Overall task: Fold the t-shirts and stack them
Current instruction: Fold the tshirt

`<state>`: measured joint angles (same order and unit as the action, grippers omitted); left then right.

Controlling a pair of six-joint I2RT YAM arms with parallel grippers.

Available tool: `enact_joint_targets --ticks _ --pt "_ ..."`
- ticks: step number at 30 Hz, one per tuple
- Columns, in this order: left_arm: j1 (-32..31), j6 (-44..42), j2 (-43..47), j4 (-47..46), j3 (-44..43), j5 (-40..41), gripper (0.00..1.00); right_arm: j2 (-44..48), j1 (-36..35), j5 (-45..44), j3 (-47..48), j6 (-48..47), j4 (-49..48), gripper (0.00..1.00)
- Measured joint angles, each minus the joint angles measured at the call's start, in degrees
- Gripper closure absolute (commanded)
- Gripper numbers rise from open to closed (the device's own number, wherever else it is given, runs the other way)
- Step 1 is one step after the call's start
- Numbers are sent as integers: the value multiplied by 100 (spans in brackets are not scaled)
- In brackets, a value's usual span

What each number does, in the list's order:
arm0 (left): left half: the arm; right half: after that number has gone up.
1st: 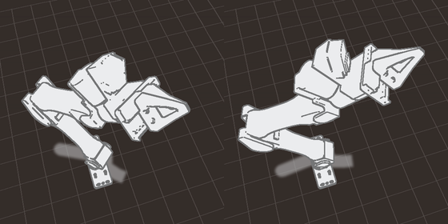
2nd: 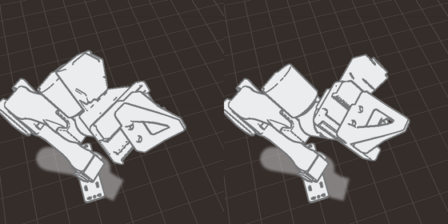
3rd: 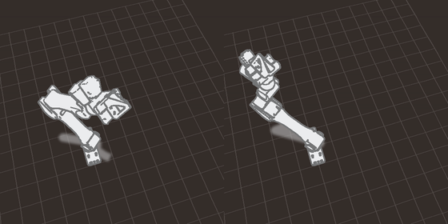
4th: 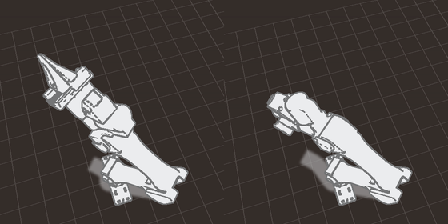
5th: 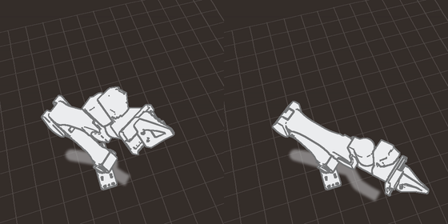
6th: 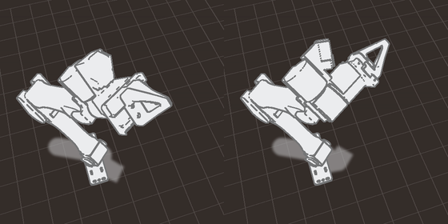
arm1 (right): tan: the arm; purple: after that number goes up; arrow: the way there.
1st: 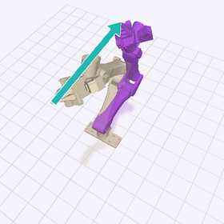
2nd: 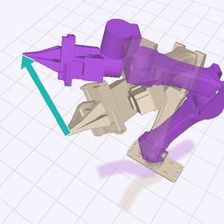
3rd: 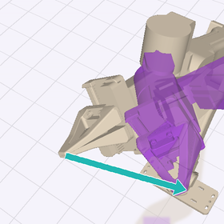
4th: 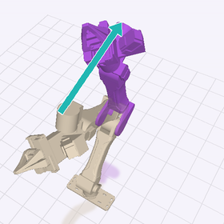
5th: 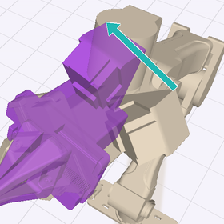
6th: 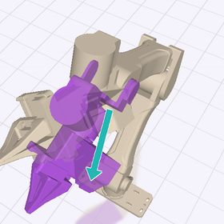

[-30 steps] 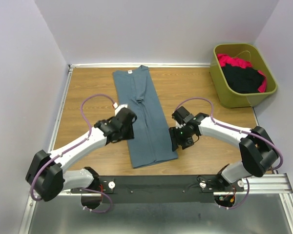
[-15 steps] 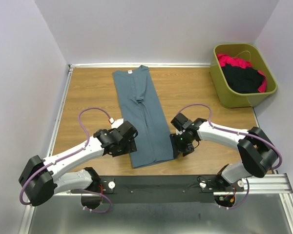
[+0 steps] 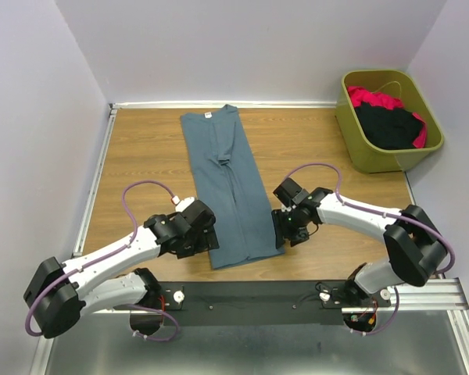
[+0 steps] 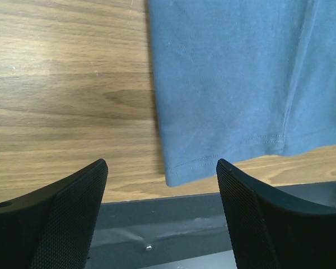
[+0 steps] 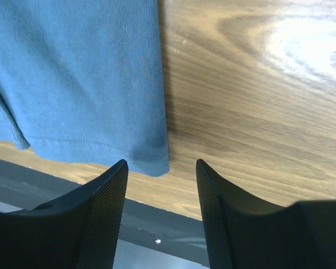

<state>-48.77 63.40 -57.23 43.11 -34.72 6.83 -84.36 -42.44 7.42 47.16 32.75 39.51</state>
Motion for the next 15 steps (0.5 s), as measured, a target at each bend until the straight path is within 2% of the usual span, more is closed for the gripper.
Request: enact_joint_targets --ticks 8,15 --pt "-22 105 -398 2 -129 -2 18 -254 0 -24 72 -20 -90 46" --pt "-149 306 -850 -7 -142 -7 24 -404 0 -28 50 -61 -177 55"
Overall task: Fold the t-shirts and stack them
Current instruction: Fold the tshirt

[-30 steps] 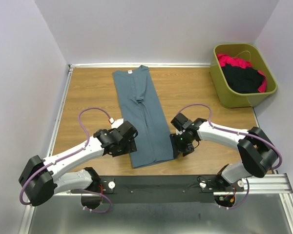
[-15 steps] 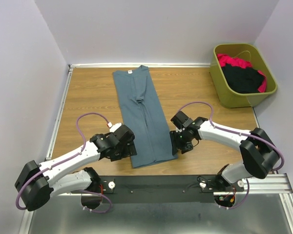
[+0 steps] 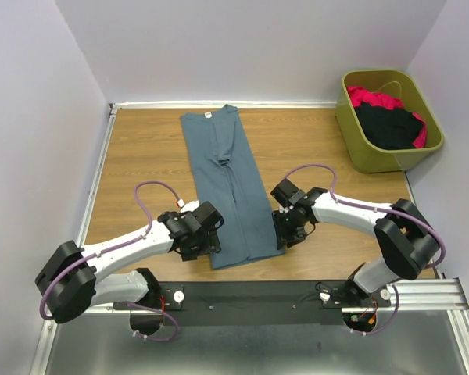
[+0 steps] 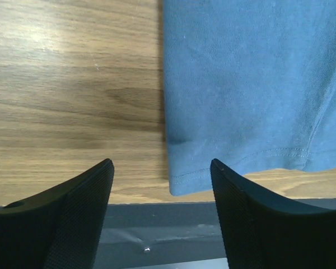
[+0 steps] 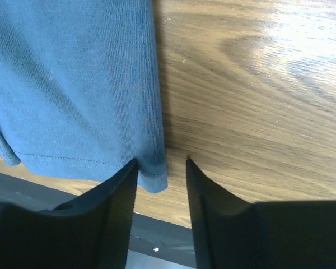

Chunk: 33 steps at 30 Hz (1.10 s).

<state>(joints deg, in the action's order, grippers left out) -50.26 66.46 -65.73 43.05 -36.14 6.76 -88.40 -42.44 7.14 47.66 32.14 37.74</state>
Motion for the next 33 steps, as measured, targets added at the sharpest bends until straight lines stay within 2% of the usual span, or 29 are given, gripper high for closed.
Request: enact_joint_targets --ticks 6,9,11,27,30,33 --pt "-50 118 -90 -7 0 -20 26 33 0 2 -83 -59 -55 66" --pt "-57 164 -197 -11 0 -35 26 42 0 17 -107 -79 -66 66" --pt "-83 197 -258 -13 0 -42 30 44 0 20 -111 -96 -66 66" --pt "-286 474 -520 -118 0 -146 31 -11 -50 304 -109 -258 -76 66" --pt "-317 529 -520 -120 0 -151 31 -44 -72 330 -92 -273 -72 73" --pt "-348 581 -520 -118 0 -151 32 -66 -74 328 -92 -286 -70 90"
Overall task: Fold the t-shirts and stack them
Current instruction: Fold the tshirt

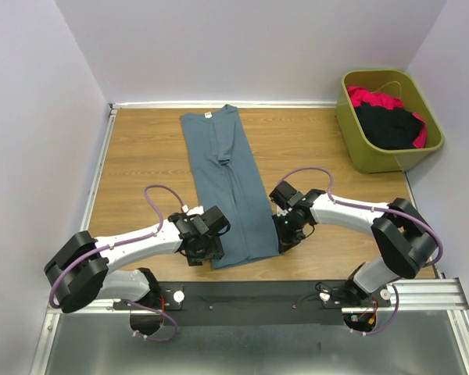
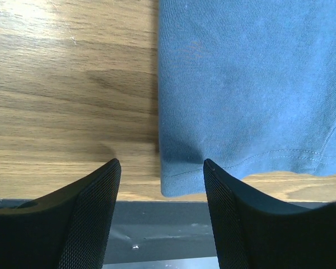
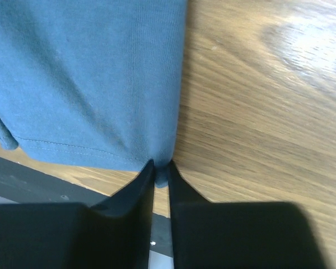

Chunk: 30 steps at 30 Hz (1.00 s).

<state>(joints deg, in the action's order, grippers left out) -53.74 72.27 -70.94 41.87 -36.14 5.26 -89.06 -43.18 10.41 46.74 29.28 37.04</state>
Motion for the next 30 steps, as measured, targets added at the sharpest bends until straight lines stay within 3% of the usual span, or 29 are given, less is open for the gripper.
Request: enact_joint_targets --ticks 6,30 --pt "-24 52 0 2 0 -2 44 -17 -7 28 -2 -20 -24 96" --pt "-315 173 -424 22 -136 -68 55 -15 -13 26 -2 -79 -28 96"
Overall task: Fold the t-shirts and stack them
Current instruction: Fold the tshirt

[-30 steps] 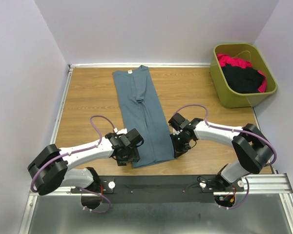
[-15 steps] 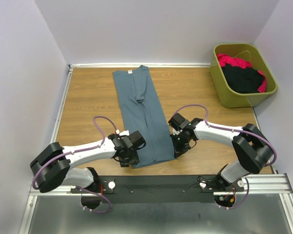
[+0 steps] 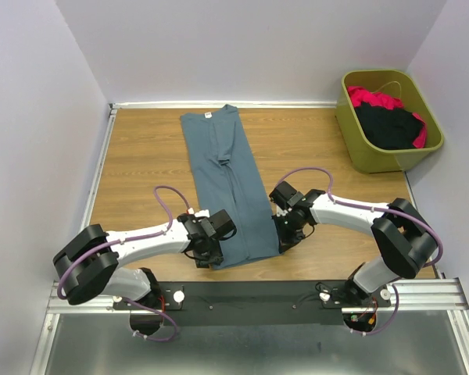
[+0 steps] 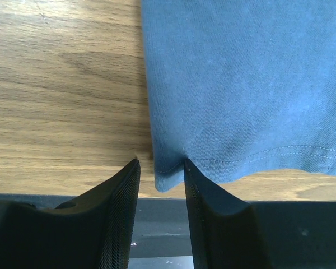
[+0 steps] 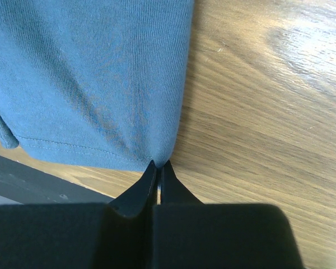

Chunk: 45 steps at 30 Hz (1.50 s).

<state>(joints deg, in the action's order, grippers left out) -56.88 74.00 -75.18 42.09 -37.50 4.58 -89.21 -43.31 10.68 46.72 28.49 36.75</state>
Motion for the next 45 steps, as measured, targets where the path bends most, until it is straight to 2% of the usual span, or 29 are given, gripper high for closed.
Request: enact_joint_targets --ticks 8,11,13,14,17,18,19,28,35,38,45 --pt "-35 0 -39 -24 -11 -39 61 0 -2 0 0 -2 -2 96" --pt "-63 -2 -94 -50 -39 -61 71 0 -4 0 2 -2 -2 96" --pt "-68 2 -109 -85 -44 -83 73 0 -4 -2 2 -7 -2 96" --pt "-70 4 -114 -105 -44 -87 81 0 -4 0 2 -7 -2 97" --pt "-81 22 -116 -170 -42 -105 88 0 -4 -2 2 -11 -2 99" --pt "-90 33 -114 -188 -39 -107 97 0 -4 0 2 -17 -2 99" --pt "-90 35 -114 -190 -39 -109 100 2 -4 0 0 -28 -2 99" --pt "-282 85 13 -184 42 -175 100 234 -7 149 -262 -68 -120 99" --pt "-479 107 481 7 63 -328 100 262 -26 140 -109 -153 479 99" --pt "-195 -7 706 44 -20 -356 100 221 -17 -107 356 -175 835 99" --pt "1283 -966 866 -151 -590 -149 100 -422 177 -612 2188 -367 977 100"
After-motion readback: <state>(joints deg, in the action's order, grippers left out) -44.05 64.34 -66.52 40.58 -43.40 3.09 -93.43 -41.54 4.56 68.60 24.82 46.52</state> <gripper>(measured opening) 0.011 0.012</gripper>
